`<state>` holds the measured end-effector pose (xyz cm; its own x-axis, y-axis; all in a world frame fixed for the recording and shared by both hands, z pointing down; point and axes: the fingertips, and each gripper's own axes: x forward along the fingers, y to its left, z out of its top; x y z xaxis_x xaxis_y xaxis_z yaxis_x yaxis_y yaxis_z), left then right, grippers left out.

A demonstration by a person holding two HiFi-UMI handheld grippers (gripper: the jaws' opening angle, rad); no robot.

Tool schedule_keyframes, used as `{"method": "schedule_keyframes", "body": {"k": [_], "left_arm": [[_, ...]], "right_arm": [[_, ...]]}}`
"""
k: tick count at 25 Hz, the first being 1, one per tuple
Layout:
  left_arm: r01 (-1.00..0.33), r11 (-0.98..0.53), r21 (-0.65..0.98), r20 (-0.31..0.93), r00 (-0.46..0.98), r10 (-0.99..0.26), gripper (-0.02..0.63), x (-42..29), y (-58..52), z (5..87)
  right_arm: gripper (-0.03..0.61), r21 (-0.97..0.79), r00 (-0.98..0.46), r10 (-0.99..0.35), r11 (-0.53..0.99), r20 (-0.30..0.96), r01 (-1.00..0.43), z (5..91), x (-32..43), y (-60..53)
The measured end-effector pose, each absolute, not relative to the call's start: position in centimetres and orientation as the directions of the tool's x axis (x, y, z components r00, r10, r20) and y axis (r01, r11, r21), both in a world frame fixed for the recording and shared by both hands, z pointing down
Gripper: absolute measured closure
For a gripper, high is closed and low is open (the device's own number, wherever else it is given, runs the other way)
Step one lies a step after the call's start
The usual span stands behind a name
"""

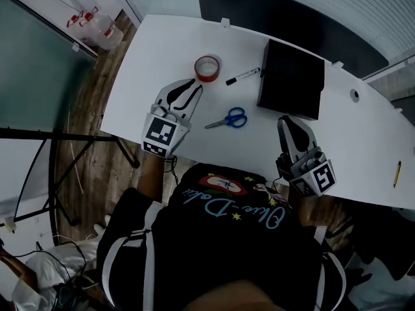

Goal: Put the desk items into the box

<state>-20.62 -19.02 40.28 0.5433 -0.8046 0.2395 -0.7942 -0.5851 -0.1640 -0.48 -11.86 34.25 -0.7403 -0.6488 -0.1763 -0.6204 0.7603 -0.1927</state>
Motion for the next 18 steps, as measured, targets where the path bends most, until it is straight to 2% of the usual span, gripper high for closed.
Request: {"method": "schedule_keyframes", "body": {"k": [6, 18], "left_arm": [[-0.759, -0.626, -0.178, 0.281, 0.571, -0.771, 0.537, -20.7, -21.1, 42.6], [-0.682, -0.727, -0.078, 0.429, 0.635, -0.642, 0.520, -20.1, -24.7, 47.9]], "right_arm": [[0.568, -0.183, -0.725, -0.672, 0.740, -0.153, -0.647, 34.6, -1.2, -12.1], [0.567, -0.197, -0.672, -0.722, 0.691, -0.164, -0.695, 33.9, -1.0, -13.3]]}}
